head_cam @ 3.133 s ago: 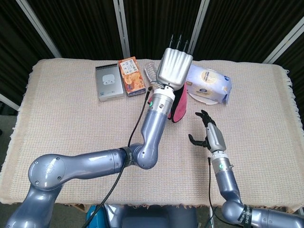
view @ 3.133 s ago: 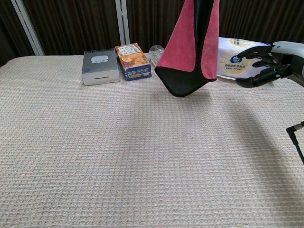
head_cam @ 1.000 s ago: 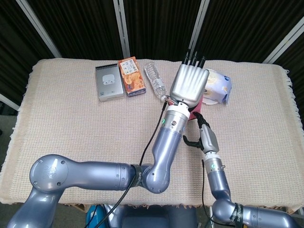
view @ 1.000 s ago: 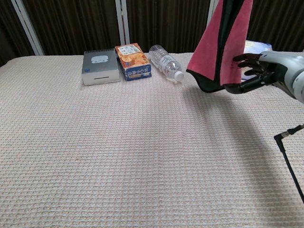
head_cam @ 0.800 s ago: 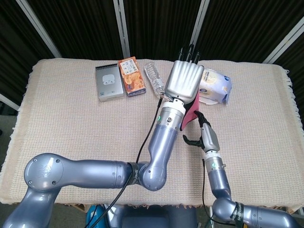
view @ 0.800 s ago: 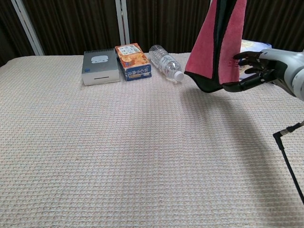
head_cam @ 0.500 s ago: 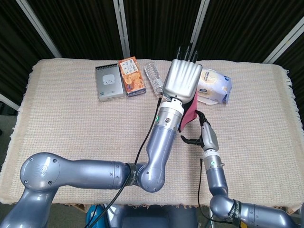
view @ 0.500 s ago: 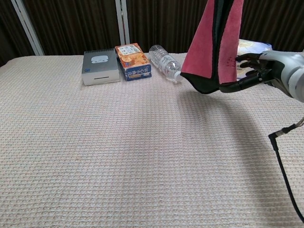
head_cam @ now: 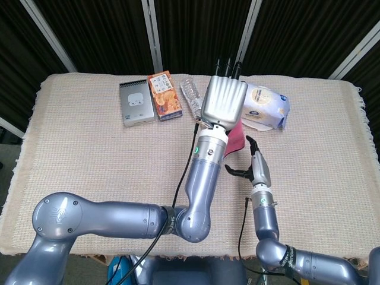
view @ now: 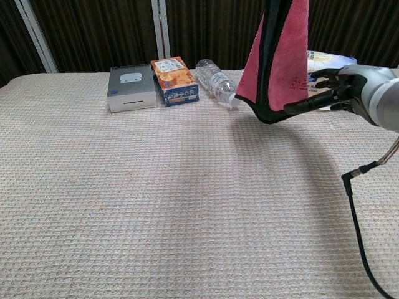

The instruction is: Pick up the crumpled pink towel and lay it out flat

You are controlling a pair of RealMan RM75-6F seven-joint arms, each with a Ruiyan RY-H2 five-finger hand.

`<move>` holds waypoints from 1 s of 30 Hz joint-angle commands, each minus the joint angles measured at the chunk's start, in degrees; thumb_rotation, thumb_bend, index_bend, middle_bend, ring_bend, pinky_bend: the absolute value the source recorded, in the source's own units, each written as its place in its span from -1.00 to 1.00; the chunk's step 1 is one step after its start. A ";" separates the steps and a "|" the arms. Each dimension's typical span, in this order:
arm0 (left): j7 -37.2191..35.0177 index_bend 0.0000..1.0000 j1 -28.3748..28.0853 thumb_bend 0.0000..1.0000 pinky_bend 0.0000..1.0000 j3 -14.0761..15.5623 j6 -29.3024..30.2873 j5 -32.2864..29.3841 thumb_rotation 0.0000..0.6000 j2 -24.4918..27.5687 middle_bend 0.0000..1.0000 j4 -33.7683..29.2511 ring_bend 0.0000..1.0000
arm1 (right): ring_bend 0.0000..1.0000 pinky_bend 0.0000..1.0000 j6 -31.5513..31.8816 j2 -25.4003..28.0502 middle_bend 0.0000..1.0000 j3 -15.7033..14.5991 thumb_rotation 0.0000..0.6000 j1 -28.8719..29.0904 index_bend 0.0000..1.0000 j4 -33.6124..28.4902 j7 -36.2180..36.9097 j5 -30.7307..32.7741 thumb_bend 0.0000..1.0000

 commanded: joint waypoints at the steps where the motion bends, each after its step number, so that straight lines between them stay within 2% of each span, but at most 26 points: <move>1: 0.29 0.46 -0.73 0.22 -1.00 0.25 0.31 0.49 1.00 -0.73 -0.77 1.08 -1.00 | -1.00 -1.00 0.54 -0.11 -1.00 0.08 1.00 -0.08 -1.00 -0.71 -0.11 0.06 -0.59; 15: 1.53 0.48 -3.51 0.24 -1.00 -0.87 1.75 0.65 1.00 -3.33 -0.78 4.58 -1.00 | -1.00 -1.00 1.73 -0.28 -1.00 0.91 1.00 -0.86 -1.00 -0.44 0.46 0.69 -0.58; 22: 8.13 0.51 -3.08 0.24 -1.00 -0.48 4.37 -1.91 1.00 -1.07 -0.78 6.36 -1.00 | -1.00 -1.00 0.55 1.07 -1.00 1.10 1.00 -1.89 -1.00 -0.86 1.37 0.58 -0.58; 30: 18.21 0.52 -3.09 0.27 -1.00 -1.45 8.45 -7.86 1.00 2.07 -0.79 4.57 -1.00 | -1.00 -1.00 -0.76 2.08 -1.00 0.79 1.00 -2.66 -1.00 -1.06 2.11 0.33 -0.59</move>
